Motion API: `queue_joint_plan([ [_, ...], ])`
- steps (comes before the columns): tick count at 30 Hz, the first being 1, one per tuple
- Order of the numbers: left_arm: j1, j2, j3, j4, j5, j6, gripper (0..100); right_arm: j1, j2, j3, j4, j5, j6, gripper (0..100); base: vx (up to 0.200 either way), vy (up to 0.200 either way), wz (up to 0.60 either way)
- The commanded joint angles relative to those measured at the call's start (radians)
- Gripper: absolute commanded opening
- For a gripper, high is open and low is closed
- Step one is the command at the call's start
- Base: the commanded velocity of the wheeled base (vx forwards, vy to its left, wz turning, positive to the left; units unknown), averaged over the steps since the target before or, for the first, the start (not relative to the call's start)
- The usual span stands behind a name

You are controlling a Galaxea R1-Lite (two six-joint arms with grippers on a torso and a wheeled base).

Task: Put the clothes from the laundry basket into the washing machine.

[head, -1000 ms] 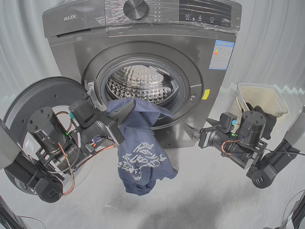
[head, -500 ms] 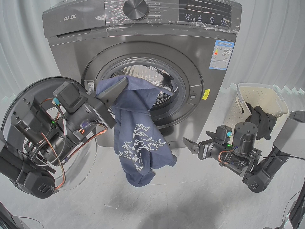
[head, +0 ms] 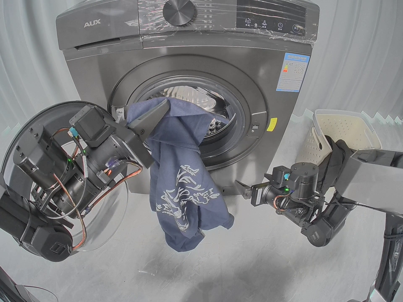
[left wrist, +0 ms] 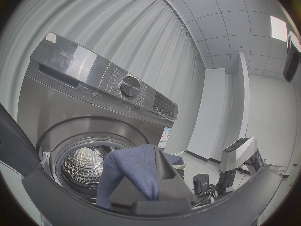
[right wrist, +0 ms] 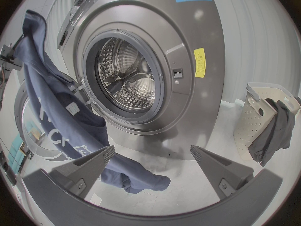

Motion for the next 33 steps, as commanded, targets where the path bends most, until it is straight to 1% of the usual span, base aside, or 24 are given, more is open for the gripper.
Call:
queue_joint_plan([
  [1, -0.003, 0.006, 0.000, 0.000, -0.001, 0.000, 0, 0.010, 0.109, -0.075, 0.002, 0.000, -0.002, 100, 0.000, 0.000, 0.00],
  [6, -0.001, 0.002, -0.005, 0.000, -0.001, -0.002, 0, 0.031, 0.143, -0.100, 0.013, 0.000, -0.007, 100, 0.000, 0.000, 0.00],
  [8, -0.001, 0.005, -0.005, -0.002, -0.002, -0.002, 0, 0.036, 0.166, -0.110, 0.013, 0.001, -0.016, 100, 0.000, 0.000, 0.00],
  [12, 0.000, 0.008, -0.005, -0.002, -0.002, -0.003, 0, 0.076, 0.178, -0.103, -0.001, 0.006, -0.016, 100, 0.000, 0.000, 0.00],
  [19, 0.008, 0.008, -0.006, -0.002, -0.002, -0.005, 0, 0.186, 0.161, -0.005, -0.038, 0.007, -0.010, 100, 0.000, 0.000, 0.00],
  [20, 0.009, 0.008, -0.008, 0.000, -0.002, -0.006, 0, 0.214, 0.158, 0.014, -0.044, 0.007, -0.008, 100, 0.000, 0.000, 0.00],
  [25, 0.017, 0.009, -0.014, -0.002, -0.001, -0.006, 0, 0.274, 0.160, 0.015, -0.047, 0.006, -0.002, 100, 0.000, 0.000, 0.00],
  [29, 0.031, 0.006, -0.016, 0.000, -0.002, -0.008, 0, 0.258, 0.160, 0.014, -0.049, 0.006, 0.000, 100, 0.000, 0.000, 0.00],
  [31, 0.042, 0.003, -0.019, 0.000, -0.004, -0.008, 0, 0.202, 0.158, 0.008, -0.047, 0.004, 0.000, 100, 0.000, 0.000, 0.00],
  [33, 0.040, 0.003, -0.019, 0.000, -0.004, -0.008, 0, 0.162, 0.157, -0.009, -0.043, 0.003, -0.002, 100, 0.000, 0.000, 0.00],
])
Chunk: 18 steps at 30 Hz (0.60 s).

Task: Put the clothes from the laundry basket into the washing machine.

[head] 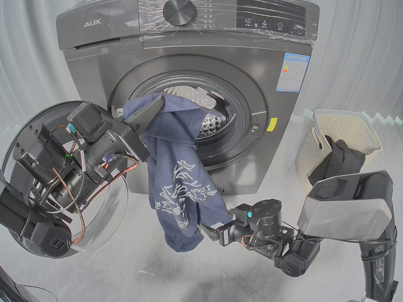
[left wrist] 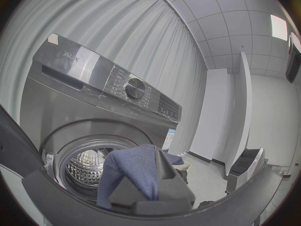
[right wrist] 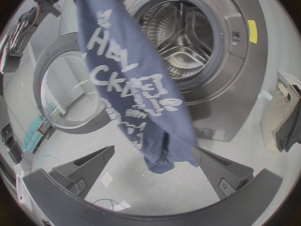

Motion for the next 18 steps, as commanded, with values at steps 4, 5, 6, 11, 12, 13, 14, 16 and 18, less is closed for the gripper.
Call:
queue_joint_plan([
  [4, 0.004, -0.004, -0.002, -0.001, -0.001, -0.001, 0, -0.159, -0.003, -0.081, 0.017, -0.005, -0.006, 100, 0.000, 0.000, 0.00],
  [5, 0.002, -0.004, -0.002, -0.001, -0.001, -0.001, 0, -0.182, 0.003, -0.098, 0.023, -0.005, -0.007, 100, 0.000, 0.000, 0.00],
  [6, 0.002, -0.004, -0.002, -0.001, -0.001, -0.001, 0, -0.191, 0.006, -0.106, 0.026, -0.005, -0.007, 100, 0.000, 0.000, 0.00],
  [11, -0.001, -0.009, -0.002, -0.001, -0.001, 0.001, 0, -0.246, 0.075, -0.221, 0.059, -0.006, -0.012, 100, 0.000, 0.000, 0.00],
  [12, -0.002, -0.009, -0.004, -0.002, -0.002, -0.001, 0, -0.248, 0.097, -0.248, 0.063, -0.008, -0.015, 100, 0.000, 0.000, 0.00],
  [13, -0.004, -0.009, -0.002, -0.002, -0.002, -0.001, 0, -0.248, 0.118, -0.273, 0.064, -0.008, -0.017, 100, 0.000, 0.000, 0.00],
  [14, -0.004, -0.009, -0.002, -0.004, -0.002, -0.001, 0, -0.248, 0.140, -0.293, 0.069, -0.008, -0.018, 100, 0.000, 0.000, 0.00],
  [16, -0.004, -0.011, -0.002, -0.002, -0.002, -0.001, 0, -0.246, 0.169, -0.324, 0.084, -0.008, -0.027, 100, 0.000, 0.000, 0.00],
  [18, -0.004, -0.012, -0.002, -0.004, -0.004, -0.001, 0, -0.243, 0.201, -0.360, 0.099, -0.009, -0.030, 100, 0.000, 0.000, 0.00],
])
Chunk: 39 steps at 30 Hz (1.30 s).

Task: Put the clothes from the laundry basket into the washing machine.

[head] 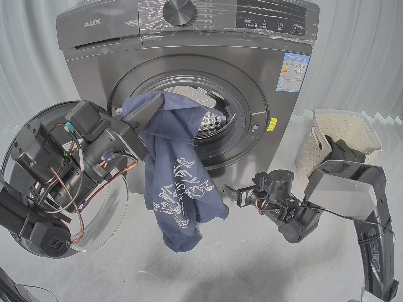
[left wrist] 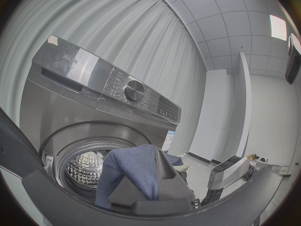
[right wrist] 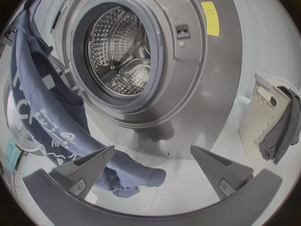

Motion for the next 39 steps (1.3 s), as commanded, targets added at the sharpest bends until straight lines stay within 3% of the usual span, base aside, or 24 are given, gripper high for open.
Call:
queue_joint_plan([
  [1, -0.002, -0.004, 0.000, -0.002, -0.002, -0.002, 0, -0.004, 0.115, -0.099, 0.023, -0.002, -0.008, 100, 0.000, 0.000, 0.00],
  [4, -0.002, -0.004, 0.000, -0.002, -0.002, -0.003, 0, 0.002, 0.138, -0.131, 0.025, -0.002, -0.008, 100, 0.000, 0.000, 0.00],
  [10, 0.003, 0.002, -0.002, -0.001, 0.003, 0.000, 0, 0.029, 0.137, -0.099, 0.008, 0.000, -0.008, 100, 0.000, 0.000, 0.00],
  [18, 0.012, 0.011, -0.006, -0.001, 0.003, -0.002, 0, 0.143, 0.060, 0.053, -0.054, 0.025, -0.007, 100, 0.000, 0.000, 0.00],
  [26, 0.013, 0.005, -0.009, -0.001, 0.001, -0.003, 0, 0.247, 0.063, 0.044, -0.051, 0.014, 0.003, 100, 0.000, 0.000, 0.00],
  [39, 0.015, 0.000, -0.025, -0.001, 0.001, -0.006, 0, 0.252, 0.085, -0.008, -0.069, 0.014, 0.012, 100, 0.000, 0.000, 0.00],
])
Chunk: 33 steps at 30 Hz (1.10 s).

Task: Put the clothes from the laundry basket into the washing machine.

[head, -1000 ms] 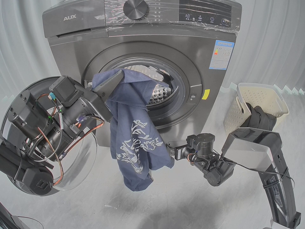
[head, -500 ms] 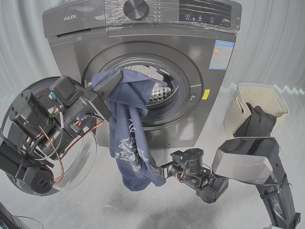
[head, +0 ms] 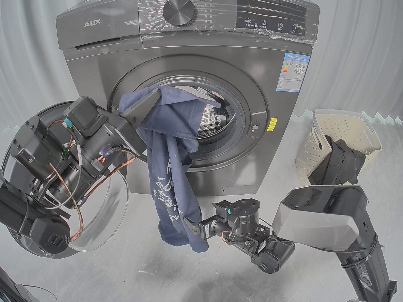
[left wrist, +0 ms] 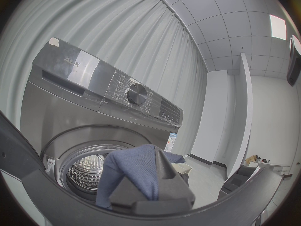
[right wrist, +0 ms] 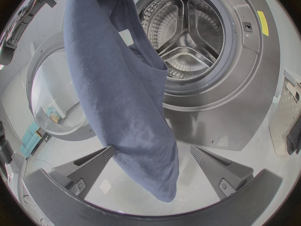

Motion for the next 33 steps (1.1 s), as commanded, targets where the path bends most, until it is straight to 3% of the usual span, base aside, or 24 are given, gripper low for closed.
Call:
queue_joint_plan([
  [1, 0.005, -0.001, -0.005, 0.000, 0.000, 0.000, 0, 0.005, 0.022, -0.032, -0.002, 0.000, 0.001, 100, 0.000, 0.000, 0.00],
  [5, 0.028, -0.003, -0.013, 0.000, -0.003, -0.002, 0, 0.012, 0.040, -0.074, -0.005, 0.003, 0.001, 100, 0.000, 0.000, 0.00],
  [10, 0.035, -0.028, -0.025, 0.000, -0.005, -0.028, 0, 0.017, 0.069, -0.140, -0.008, 0.000, 0.014, 100, 0.000, 0.000, 0.00],
  [16, 0.035, -0.032, -0.030, -0.002, -0.006, -0.028, 0, 0.026, 0.080, -0.180, -0.021, -0.001, 0.015, 100, 0.000, 0.000, 0.00],
  [27, 0.025, -0.057, -0.038, -0.002, -0.009, -0.040, 0, -0.037, 0.120, -0.275, -0.011, -0.004, 0.015, 100, 0.000, 0.000, 0.00],
  [33, 0.024, -0.057, -0.036, -0.002, -0.009, -0.040, 0, -0.009, 0.138, -0.310, -0.011, -0.004, 0.017, 100, 0.000, 0.000, 0.00],
])
